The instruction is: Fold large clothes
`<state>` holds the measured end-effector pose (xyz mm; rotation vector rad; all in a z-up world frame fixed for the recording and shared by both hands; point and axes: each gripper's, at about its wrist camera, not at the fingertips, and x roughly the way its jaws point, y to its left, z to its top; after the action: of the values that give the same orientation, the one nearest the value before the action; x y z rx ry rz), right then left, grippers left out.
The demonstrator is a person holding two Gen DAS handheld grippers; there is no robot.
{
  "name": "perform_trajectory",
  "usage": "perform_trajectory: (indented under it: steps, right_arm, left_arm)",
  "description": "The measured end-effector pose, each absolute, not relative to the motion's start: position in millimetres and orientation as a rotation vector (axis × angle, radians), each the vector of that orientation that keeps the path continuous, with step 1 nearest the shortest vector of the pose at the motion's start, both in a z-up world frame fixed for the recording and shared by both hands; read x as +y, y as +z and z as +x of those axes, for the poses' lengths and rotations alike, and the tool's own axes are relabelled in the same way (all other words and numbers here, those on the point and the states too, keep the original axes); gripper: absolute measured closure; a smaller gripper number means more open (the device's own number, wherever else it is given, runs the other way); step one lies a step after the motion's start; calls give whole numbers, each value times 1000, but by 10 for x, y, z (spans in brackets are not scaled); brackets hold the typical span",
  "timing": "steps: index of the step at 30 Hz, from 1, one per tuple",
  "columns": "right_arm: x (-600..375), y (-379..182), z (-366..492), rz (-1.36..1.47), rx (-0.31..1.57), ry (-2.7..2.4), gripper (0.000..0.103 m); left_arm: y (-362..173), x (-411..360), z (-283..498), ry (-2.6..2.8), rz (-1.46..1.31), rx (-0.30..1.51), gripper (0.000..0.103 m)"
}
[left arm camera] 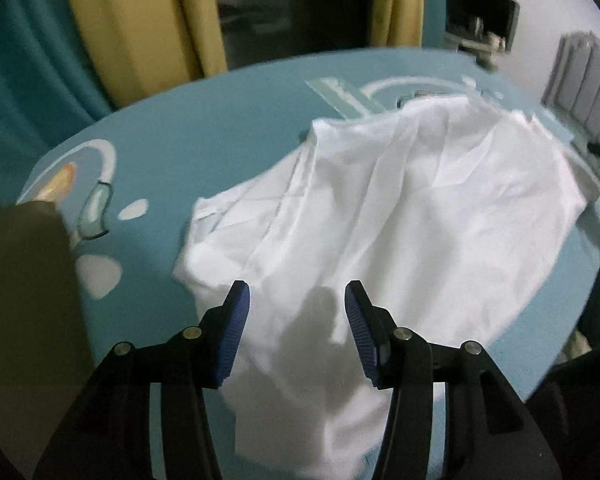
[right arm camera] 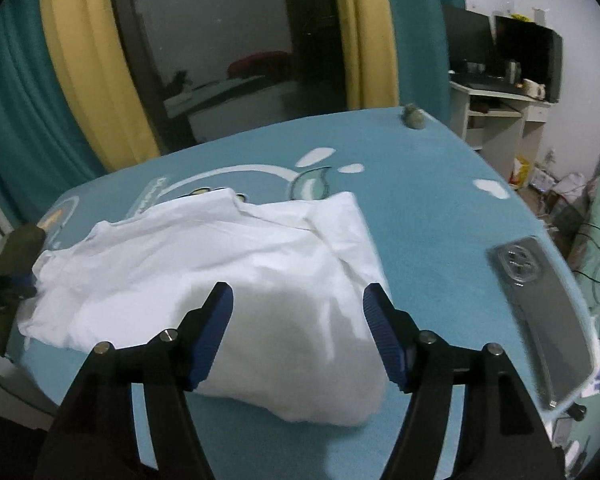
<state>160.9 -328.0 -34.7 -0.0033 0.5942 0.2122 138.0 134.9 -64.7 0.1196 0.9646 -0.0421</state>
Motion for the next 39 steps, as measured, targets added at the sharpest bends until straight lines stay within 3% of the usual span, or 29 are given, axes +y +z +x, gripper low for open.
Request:
perform_trajectory:
  steps: [20, 30, 31, 32, 33, 39]
  right_arm:
    - [-3192, -463, 2345, -122, 718, 174, 35]
    - [-3312, -458, 2837, -199, 769, 154, 36]
    - [-3302, -460, 2848, -220, 766, 166, 38]
    - [-3300, -461, 2862, -236, 767, 167, 54]
    - [-3328, -453, 2895, -246, 773, 157, 61]
    - [-3762, -321, 3097, -236, 742, -44, 60]
  left_arm:
    - [-818, 2159, 2445, 184, 72, 953, 50]
    - [-813, 2257, 2407, 176, 87, 936, 51]
    - [-819, 2276, 2404, 169, 84, 932, 51]
    - [-820, 2287, 2403, 161, 80, 928, 51]
    - [-823, 2302, 2407, 160, 78, 927, 51]
    - [-821, 2314, 2426, 179, 73, 920, 51]
